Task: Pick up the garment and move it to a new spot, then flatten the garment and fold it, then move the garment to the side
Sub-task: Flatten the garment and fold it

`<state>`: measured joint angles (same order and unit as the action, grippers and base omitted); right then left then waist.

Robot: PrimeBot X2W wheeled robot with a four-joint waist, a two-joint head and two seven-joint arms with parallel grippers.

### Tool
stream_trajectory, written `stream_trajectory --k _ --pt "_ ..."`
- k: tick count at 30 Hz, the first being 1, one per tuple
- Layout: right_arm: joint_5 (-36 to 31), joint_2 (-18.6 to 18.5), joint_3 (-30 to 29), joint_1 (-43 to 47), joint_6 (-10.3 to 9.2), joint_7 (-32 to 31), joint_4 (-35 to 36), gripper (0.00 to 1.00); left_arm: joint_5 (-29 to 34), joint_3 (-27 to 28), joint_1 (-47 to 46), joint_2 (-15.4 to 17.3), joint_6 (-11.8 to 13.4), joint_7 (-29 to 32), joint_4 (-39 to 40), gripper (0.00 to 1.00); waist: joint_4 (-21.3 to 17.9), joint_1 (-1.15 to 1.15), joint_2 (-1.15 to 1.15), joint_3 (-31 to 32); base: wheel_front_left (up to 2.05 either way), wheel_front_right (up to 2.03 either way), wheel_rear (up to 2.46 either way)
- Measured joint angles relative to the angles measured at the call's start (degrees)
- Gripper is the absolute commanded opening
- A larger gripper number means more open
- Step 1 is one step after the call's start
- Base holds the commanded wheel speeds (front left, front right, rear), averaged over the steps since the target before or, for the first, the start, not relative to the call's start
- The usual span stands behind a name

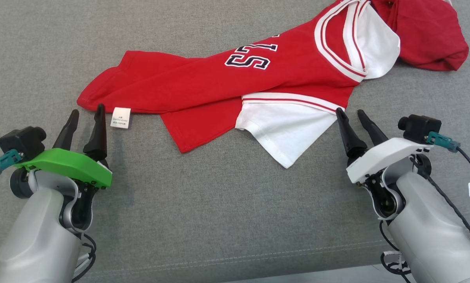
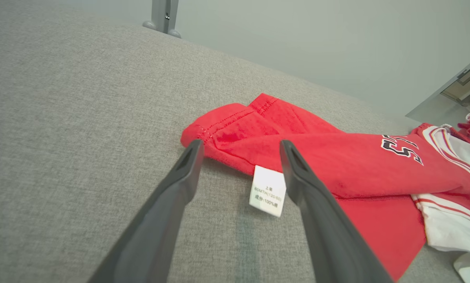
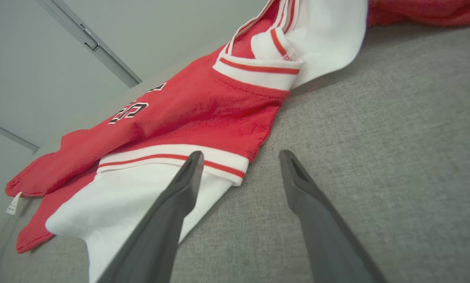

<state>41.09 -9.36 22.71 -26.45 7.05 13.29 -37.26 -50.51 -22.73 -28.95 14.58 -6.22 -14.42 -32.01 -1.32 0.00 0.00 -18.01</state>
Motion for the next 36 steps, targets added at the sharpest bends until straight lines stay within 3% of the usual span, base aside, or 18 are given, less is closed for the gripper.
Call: stream_trajectory --k 15,20,29,36 --pt "3.23 1.01 1.31 -0.21 0.00 -4.53 -0.75 1.00 2.85 3.12 0.01 -2.69 -0.05 0.00 1.36 1.00 1.68 0.00 0.00 -0.26 0.00 0.00 0.00" --pt "4.91 2.18 4.20 1.11 0.00 -6.21 1.38 1.00 3.41 5.09 0.38 -2.96 -0.08 -0.01 1.35 1.00 1.79 0.00 0.00 0.69 0.00 0.00 0.00" --pt "13.06 3.78 7.43 6.17 0.03 -13.56 5.48 1.00 5.00 6.76 3.42 -4.48 -0.32 -0.01 1.25 1.00 1.46 0.00 0.00 3.49 0.00 0.00 0.00" --pt "18.36 3.92 5.63 7.77 0.49 -18.17 5.81 1.00 5.56 6.61 3.45 -6.14 -0.42 -0.01 1.43 1.00 2.19 0.00 0.00 4.22 0.00 0.00 0.00"
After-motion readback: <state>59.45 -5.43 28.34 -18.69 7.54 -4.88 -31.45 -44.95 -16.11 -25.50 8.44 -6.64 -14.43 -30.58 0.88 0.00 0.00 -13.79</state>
